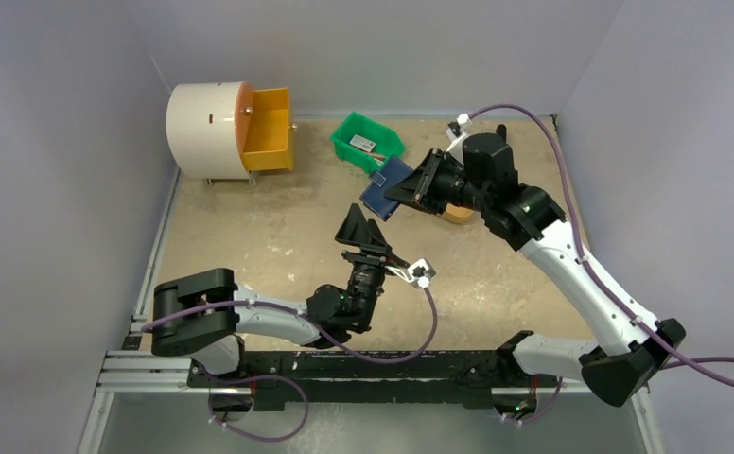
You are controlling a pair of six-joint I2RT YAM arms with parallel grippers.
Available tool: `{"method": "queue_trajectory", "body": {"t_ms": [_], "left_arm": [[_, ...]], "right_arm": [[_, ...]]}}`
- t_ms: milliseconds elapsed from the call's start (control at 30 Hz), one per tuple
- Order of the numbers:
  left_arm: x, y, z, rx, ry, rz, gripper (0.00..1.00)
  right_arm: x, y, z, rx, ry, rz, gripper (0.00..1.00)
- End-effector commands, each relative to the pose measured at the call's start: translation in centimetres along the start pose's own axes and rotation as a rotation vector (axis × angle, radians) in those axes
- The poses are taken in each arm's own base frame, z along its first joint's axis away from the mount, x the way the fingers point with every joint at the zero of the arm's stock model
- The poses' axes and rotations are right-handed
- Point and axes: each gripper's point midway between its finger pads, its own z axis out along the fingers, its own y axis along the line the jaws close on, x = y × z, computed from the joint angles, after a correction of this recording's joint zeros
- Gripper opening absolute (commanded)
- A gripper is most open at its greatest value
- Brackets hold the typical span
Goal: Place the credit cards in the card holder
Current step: Close the card holder at the center of the board.
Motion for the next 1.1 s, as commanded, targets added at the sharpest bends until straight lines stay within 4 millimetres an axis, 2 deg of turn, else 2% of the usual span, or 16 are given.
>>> {"method": "queue_trajectory", "body": {"t_ms": [0,233,467,600,900,967,1033,1067], "left_arm": [[-1.3,3.2,0.5,-0.097,-0.03,-0.093,0.75],[-2.3,3.1,0.9,-0.12,-0.032,-0.078,0.73],[-2.5,3.0,1.2,-0.122,-0.027,-0.078,0.54],[-2.9,3.3,1.5,-0.129,-0.032,-0.073,0.49],[-3.1,2.8,1.6,-0.119,-0.034,-0.042,0.22],[-3.1,2.8,1.6,-0.118,-0.032,-0.041,0.14],[-3.1,2.8,1.6,-0.117,-0.031,-0.038,0.0],[-3.1,2.8,1.6,-0.118,-0.031,-0.038,0.0]], "right_arm": [[-1.1,2.9,-0.9,-0.095,-0.022,-0.037,0.0],[-0.3,3.2,-0.9,-0.115,0.019,-0.052,0.0],[0.4,3.3,-1.5,-0.128,0.039,-0.064,0.0],[0.8,3.2,-1.6,-0.13,0.053,-0.07,0.0],[1.3,3.6,-2.1,-0.141,0.063,-0.077,0.0],[1.3,3.6,-2.1,-0.142,0.063,-0.078,0.0],[1.3,3.7,-2.2,-0.144,0.064,-0.079,0.0],[1.4,3.8,-2.3,-0.147,0.066,-0.079,0.0]]}}
